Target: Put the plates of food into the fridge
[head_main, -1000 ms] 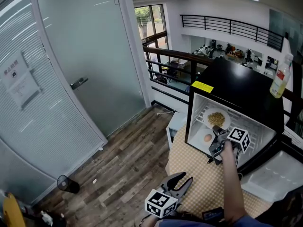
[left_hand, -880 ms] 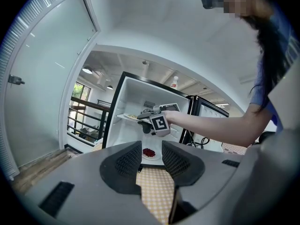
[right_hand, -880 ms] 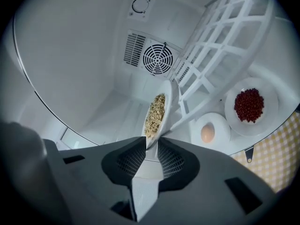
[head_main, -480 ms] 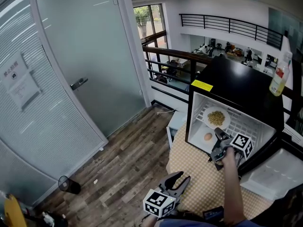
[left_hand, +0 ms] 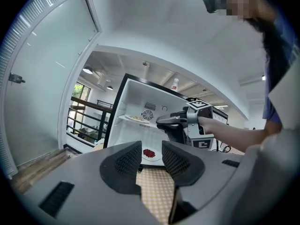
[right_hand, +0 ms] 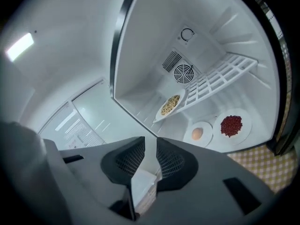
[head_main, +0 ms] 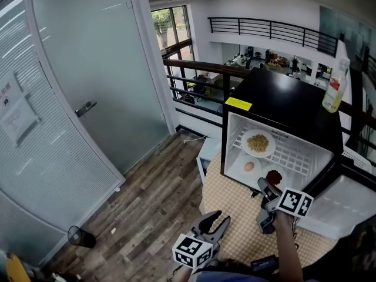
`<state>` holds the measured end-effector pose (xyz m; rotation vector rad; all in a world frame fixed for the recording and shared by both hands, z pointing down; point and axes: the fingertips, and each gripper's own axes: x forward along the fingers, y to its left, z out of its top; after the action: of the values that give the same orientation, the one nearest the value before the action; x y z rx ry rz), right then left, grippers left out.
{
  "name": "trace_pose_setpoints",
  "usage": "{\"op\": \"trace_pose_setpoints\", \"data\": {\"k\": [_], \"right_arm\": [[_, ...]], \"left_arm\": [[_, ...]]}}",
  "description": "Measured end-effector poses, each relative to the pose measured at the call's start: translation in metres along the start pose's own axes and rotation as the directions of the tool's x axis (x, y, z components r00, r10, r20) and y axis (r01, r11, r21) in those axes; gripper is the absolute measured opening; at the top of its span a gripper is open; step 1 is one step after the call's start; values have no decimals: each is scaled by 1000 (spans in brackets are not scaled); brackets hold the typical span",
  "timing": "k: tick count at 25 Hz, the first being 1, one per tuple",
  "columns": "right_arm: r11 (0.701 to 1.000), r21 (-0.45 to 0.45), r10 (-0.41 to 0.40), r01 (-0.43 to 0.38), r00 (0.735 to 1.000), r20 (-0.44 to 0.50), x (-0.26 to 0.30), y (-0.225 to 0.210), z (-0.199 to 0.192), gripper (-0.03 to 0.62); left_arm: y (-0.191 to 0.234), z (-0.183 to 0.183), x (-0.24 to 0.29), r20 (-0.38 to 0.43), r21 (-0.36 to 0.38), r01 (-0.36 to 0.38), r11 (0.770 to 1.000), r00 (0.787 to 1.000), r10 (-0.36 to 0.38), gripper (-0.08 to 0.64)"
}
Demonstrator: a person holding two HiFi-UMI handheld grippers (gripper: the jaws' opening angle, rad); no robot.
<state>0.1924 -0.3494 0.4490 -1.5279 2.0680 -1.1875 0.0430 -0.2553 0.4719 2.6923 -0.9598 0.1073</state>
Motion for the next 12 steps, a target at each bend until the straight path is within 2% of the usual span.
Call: {"op": "trace_pose_setpoints", "data": {"k": [4,8,12], "right_arm": [[999,-32,-2,1,1000,-25,-22,6,-31,77],[1000,-18,10,-11,997,-82,-40,11,-70,61],[998,-56,-9,2,991,-130,-53,19,-110,54]], "left_arm": [[-7,-4,-2,-12,0,40,999,999,-40,143],[-11,-10,-6,-29,0,74,997,997,-74,143],[-10,-14,-14,-40,-2,99,995,994,-99,143]]}}
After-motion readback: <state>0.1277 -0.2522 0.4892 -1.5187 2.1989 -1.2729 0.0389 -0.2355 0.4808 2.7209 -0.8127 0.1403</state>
